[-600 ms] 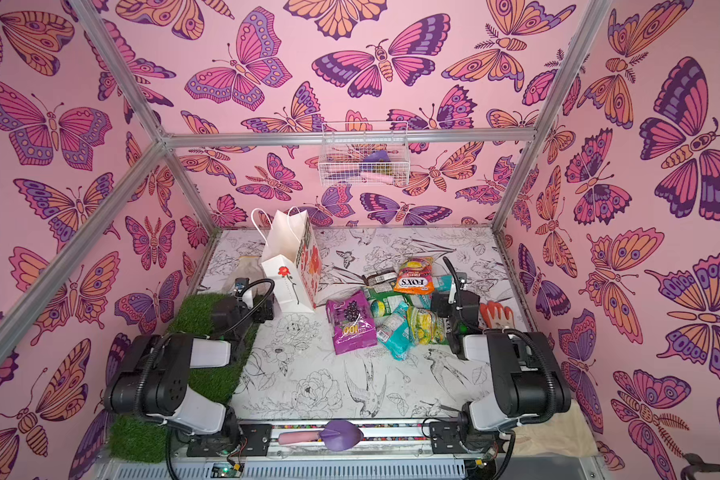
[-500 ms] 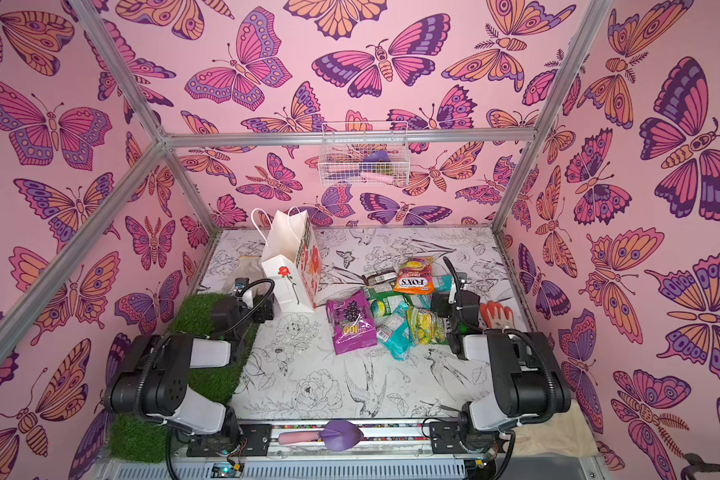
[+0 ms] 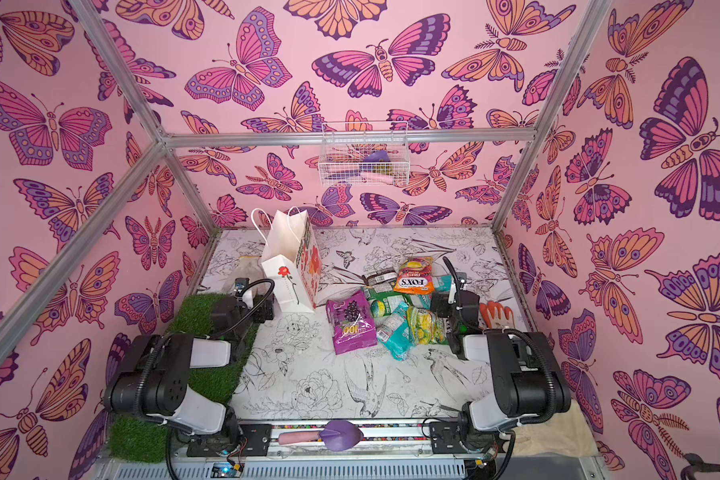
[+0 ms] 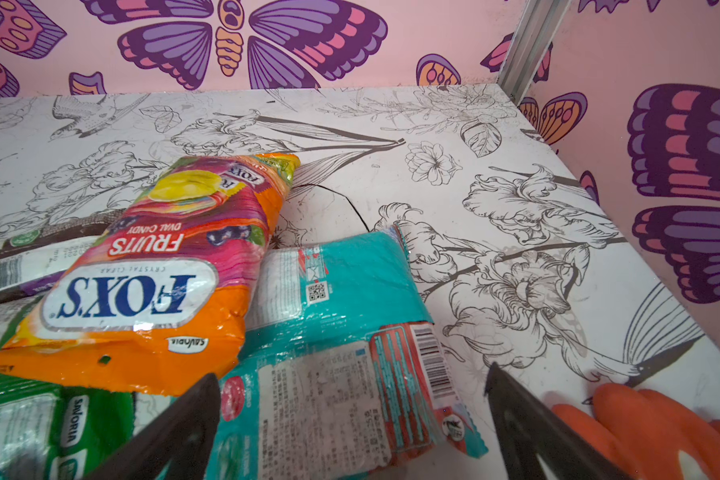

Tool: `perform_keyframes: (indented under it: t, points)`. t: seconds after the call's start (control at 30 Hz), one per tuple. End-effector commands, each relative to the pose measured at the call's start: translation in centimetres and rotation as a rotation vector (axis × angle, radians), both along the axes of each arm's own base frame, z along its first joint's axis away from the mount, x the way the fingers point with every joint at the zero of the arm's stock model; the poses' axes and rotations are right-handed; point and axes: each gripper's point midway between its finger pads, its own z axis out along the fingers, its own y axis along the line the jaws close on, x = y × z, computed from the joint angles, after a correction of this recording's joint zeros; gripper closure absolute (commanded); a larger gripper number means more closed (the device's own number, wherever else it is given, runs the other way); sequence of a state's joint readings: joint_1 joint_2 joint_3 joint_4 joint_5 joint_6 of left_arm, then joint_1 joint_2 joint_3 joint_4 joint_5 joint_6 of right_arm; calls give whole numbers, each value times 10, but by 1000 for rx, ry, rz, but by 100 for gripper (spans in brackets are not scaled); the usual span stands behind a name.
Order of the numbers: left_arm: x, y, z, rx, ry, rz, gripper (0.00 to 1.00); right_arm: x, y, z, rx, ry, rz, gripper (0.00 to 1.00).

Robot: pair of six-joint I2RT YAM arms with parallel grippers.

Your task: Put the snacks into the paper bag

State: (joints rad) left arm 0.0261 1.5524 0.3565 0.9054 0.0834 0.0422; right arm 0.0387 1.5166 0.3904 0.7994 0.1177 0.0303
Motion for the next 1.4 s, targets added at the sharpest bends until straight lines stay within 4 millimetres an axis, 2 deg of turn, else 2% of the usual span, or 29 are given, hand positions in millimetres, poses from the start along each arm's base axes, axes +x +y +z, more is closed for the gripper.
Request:
perform_keyframes:
  t: [0.0,0.8,0.93,1.17,1.27,1.37]
  points:
    - [3,0,7,-8,-27,-6,1,4,-1,10,16,-31,-1,0]
    - [3,0,8,-12,-26,-7,1,4,-1,10,15,-31,-2,0]
    - [4,15,7,-12,-24,86,1,4,-1,10,15,-31,-2,0]
    - [4,15,7,2,-18,92,1,4,-12,15,17,-52,-67,0]
    - [2,19,23,35,-32,144,1,2,-20,29,13,-59,-113,1]
    - [-2,21,40,58,-46,177,1,-3,-10,37,10,-31,-49,1]
